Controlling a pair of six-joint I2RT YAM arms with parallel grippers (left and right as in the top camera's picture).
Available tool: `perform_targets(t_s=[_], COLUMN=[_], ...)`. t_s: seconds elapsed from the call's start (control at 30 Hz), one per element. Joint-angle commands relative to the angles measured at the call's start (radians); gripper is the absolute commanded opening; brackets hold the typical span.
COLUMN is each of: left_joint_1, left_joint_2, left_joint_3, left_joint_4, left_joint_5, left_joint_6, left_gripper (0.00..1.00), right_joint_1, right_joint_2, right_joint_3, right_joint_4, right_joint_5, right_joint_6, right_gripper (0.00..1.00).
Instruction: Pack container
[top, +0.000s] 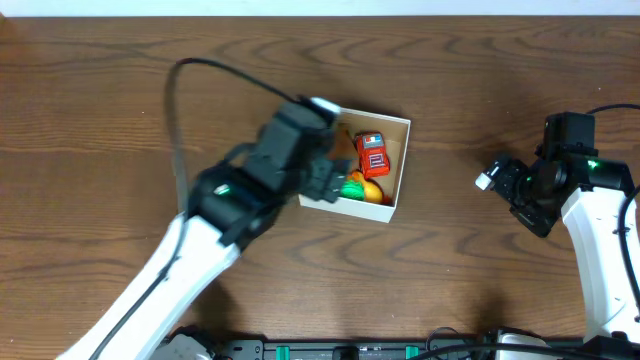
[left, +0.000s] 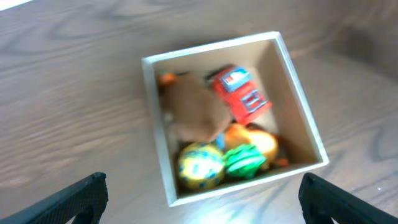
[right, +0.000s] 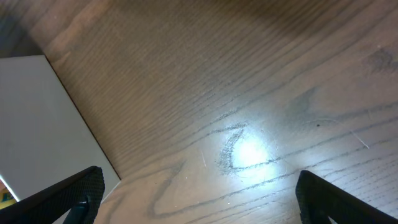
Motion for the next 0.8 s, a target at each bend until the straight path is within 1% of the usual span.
perform_targets(t_s=[0.0, 0.1, 0.47, 0.63, 0.73, 0.77], left_joint_1=[0.032, 0.04, 0.04, 0.045, 0.066, 0.075], left_joint_2=[-0.039, -0.061, -0.064, -0.064, -0.075, -0.088], left_joint_3=[0.016, 0.016, 0.016, 0.013, -0.001, -0.016], left_joint_4=[-0.052, -0.088, -0.095, -0.082, -0.02, 0.017], left_joint_5=[-0.043, -0.042, -0.045, -0.077, -0.114, -0.114], left_joint_6=[-0.003, -0.003, 0.001, 0.063, 0.102, 0.134], left_gripper=[0.98, 0.98, 0.98, 0.98, 0.98, 0.98], right_joint_1=[-0.005, -0.005, -0.005, -0.005, -0.005, -0.005], right_joint_2=[0.005, 0.005, 0.005, 0.005, 0.005, 0.005], right_joint_3=[0.0, 0.0, 0.0, 0.0, 0.0, 0.0], right_joint_4=[0.0, 0.0, 0.0, 0.0, 0.0, 0.0], right_joint_5=[-0.003, -0.003, -0.003, -0.003, -0.003, -0.003], right_joint_6=[0.013, 0.013, 0.013, 0.013, 0.013, 0.013], right_gripper=[0.99, 0.99, 0.99, 0.99, 0.99, 0.99])
